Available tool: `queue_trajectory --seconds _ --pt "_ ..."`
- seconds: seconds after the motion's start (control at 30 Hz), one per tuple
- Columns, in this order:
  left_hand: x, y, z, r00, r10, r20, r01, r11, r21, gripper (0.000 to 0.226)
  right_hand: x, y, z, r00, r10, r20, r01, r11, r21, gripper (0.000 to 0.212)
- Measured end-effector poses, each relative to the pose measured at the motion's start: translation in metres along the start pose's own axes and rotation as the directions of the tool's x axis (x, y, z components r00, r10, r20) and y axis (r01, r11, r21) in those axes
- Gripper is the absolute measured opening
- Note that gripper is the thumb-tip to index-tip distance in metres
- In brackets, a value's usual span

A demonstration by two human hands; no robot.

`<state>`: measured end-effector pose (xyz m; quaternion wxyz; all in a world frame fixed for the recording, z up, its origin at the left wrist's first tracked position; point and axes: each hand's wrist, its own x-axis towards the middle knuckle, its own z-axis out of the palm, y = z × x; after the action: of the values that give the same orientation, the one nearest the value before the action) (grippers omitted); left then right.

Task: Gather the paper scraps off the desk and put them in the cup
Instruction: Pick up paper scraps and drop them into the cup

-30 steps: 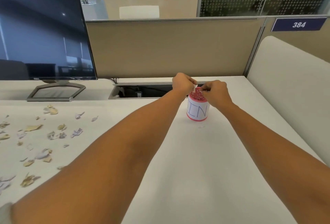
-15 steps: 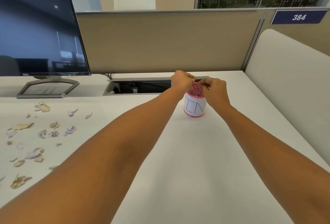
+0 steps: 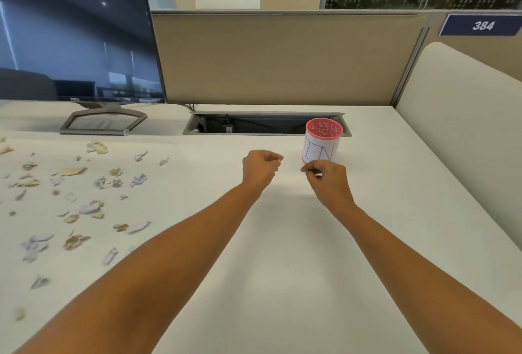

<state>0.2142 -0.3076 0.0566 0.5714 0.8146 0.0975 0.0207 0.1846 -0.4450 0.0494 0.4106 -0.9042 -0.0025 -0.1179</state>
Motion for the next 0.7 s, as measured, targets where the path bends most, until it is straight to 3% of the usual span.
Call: queue_trajectory --seconds 0.2,0.33,0.7 --pt "-0.054 -0.061 -0.064 0.988 -0.119 -0.101 0.11 0.989 -0.095 0.015 -0.05 -0.026 0.045 0.988 -0.072 0.135 0.061 0.994 0.087 0.024" --pt "-0.083 -0.085 -0.112 0.972 -0.124 -0.2 0.115 0.992 -0.059 0.016 -0.082 -0.051 0.078 0.957 -0.122 0.264 0.086 0.986 0.145 0.026" --pt "-0.167 -0.14 -0.241 0.849 -0.016 -0.528 0.145 0.968 0.203 0.02 -0.13 -0.124 0.149 0.747 -0.266 0.609 0.237 0.963 0.13 0.027"
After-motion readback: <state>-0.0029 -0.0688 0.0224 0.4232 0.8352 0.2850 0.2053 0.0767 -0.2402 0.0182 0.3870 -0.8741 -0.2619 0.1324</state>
